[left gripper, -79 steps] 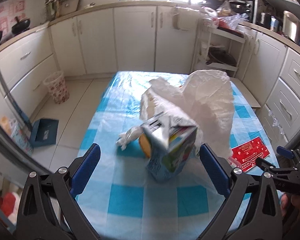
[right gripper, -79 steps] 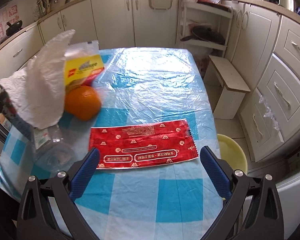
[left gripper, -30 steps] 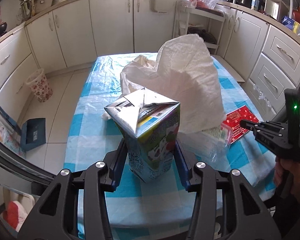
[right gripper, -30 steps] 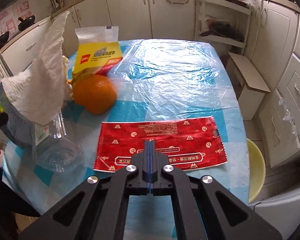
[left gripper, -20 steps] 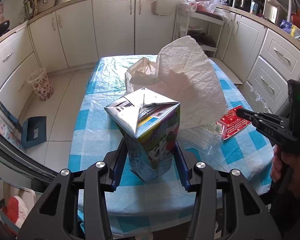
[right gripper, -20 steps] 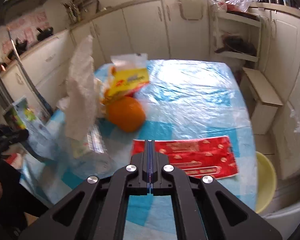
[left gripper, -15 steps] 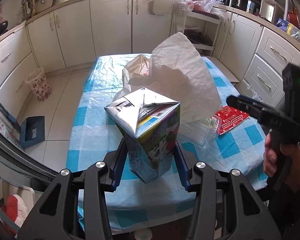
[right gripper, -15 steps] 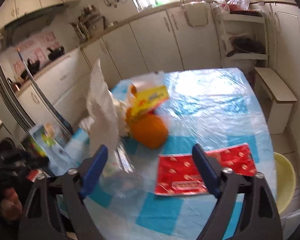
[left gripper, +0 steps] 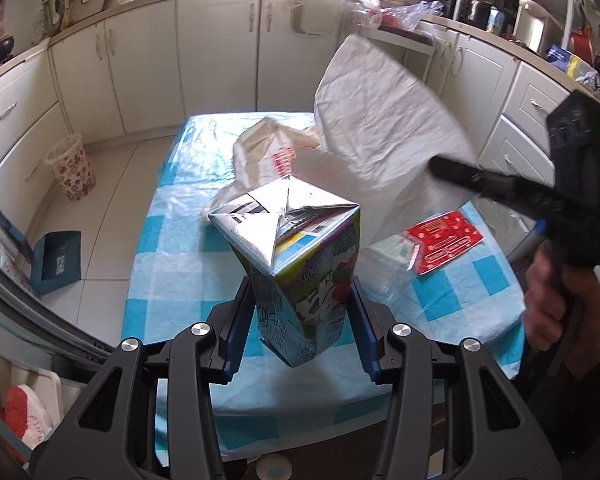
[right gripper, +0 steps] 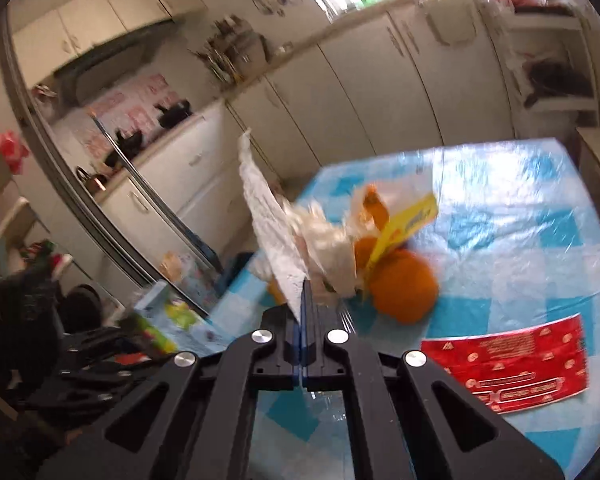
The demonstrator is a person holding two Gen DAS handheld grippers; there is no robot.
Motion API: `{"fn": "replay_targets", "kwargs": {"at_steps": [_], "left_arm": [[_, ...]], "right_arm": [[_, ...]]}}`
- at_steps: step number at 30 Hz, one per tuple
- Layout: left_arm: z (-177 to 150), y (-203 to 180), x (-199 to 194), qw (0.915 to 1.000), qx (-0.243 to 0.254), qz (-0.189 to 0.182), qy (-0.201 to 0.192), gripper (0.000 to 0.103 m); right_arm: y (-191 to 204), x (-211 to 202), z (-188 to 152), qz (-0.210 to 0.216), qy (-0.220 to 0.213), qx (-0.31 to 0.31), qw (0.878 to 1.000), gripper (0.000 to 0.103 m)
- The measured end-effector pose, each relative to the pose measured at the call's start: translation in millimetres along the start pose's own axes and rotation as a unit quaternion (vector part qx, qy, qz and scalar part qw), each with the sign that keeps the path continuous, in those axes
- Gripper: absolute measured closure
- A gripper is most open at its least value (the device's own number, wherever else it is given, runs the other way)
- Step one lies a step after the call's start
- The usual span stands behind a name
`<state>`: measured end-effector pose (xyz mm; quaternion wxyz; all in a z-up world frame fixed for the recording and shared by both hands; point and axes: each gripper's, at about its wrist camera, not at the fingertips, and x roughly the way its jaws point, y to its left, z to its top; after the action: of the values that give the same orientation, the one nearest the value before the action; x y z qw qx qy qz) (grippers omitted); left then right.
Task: Collect trash
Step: 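Carry the carton with the left gripper to the yellow bin while the right drops the tissue there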
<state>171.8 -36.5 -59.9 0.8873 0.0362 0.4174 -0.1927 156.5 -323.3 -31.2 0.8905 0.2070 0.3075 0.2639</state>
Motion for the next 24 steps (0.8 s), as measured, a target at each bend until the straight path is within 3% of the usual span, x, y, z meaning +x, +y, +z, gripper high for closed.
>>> {"fn": "replay_targets", "kwargs": {"at_steps": [5, 10, 14, 17, 21, 24], "left_arm": [[19.0, -41.1, -1.7, 0.9982, 0.03, -0.049, -0.015, 0.059], [45.6, -97.6, 8.9, 0.9922, 0.061, -0.107, -0.02, 0.059], [67.4, -152.7, 20.3, 0.9855, 0.09, -0.142, -0.024, 0.059], [78.9, -190.9, 30.4, 0.9811, 0.105, -0.16, -0.027, 0.059], [88.8, -234.8, 45.3, 0.9766, 0.116, -0.179, -0.021, 0.059], [92.8, -258.0, 61.8, 0.9753, 0.117, -0.187, -0.008, 0.059]], "right_arm": [[-33.5, -86.3, 11.7, -0.048, -0.087, 0.026, 0.995, 0.102], [-80.9, -150.9, 7.5, -0.173, -0.113, 0.051, 0.977, 0.102], [-130.4, -165.6, -1.6, -0.275, -0.072, 0.09, 0.955, 0.102], [-177.2, -162.0, -12.1, -0.316, -0.022, 0.135, 0.939, 0.102], [-240.2, -142.5, -37.2, -0.309, 0.048, 0.22, 0.924, 0.102], [-264.1, -124.9, -48.6, -0.304, 0.086, 0.253, 0.914, 0.102]]}}
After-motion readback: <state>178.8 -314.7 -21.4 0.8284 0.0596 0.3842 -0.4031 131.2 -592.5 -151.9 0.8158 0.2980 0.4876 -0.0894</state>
